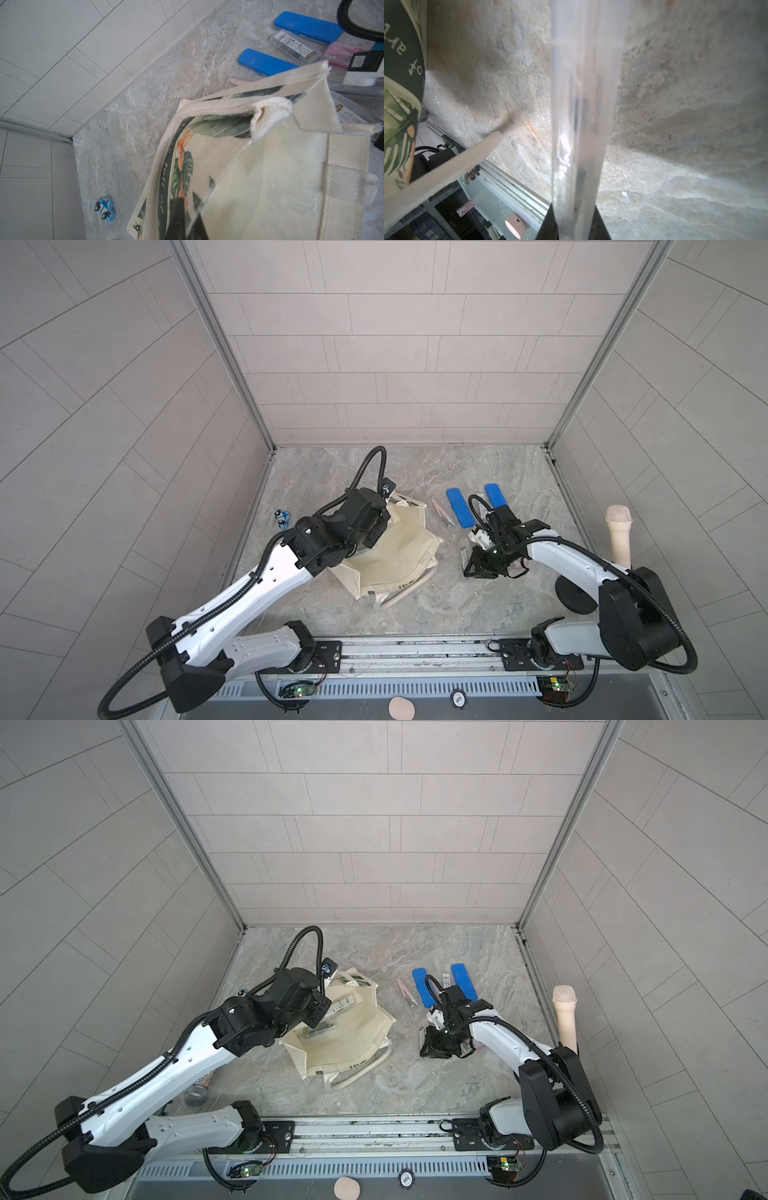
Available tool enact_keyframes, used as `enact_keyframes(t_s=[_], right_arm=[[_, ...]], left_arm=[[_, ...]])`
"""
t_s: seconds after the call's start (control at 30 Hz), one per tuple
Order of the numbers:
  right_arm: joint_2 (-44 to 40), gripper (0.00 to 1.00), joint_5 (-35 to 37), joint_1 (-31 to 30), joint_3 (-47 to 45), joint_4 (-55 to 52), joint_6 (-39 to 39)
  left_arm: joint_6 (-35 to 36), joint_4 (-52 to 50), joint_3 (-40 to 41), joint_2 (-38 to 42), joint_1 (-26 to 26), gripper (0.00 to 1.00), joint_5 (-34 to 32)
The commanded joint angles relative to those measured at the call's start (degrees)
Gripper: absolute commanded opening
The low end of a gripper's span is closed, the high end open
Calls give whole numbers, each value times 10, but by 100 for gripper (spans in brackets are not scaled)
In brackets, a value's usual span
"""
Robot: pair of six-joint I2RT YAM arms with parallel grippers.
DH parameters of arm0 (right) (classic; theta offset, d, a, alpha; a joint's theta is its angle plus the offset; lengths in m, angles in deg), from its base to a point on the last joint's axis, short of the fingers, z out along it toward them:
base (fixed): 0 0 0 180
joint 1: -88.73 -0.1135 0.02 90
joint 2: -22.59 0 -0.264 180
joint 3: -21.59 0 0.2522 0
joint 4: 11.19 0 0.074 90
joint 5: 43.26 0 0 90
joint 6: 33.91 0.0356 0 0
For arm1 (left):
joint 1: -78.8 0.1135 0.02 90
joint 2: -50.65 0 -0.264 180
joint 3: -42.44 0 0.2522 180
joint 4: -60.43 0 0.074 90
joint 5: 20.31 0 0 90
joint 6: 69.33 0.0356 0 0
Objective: Take out the compass set from the canvas bag
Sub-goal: Place the compass set at the center of the board.
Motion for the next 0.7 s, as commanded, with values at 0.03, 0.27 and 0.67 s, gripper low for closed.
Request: enact_keyframes(t_s=[0.03, 0.27, 0.67], right_arm=[[58, 11, 27, 1, 32, -38, -64], [108, 14, 88, 2, 73, -65, -87], [143, 39, 131, 23, 90, -59, -93]], left_arm=[[-1, 10, -10, 4, 2, 0, -1], [-1, 9, -9, 9, 2, 0, 1], [-3, 9, -8, 11, 2, 0, 5]])
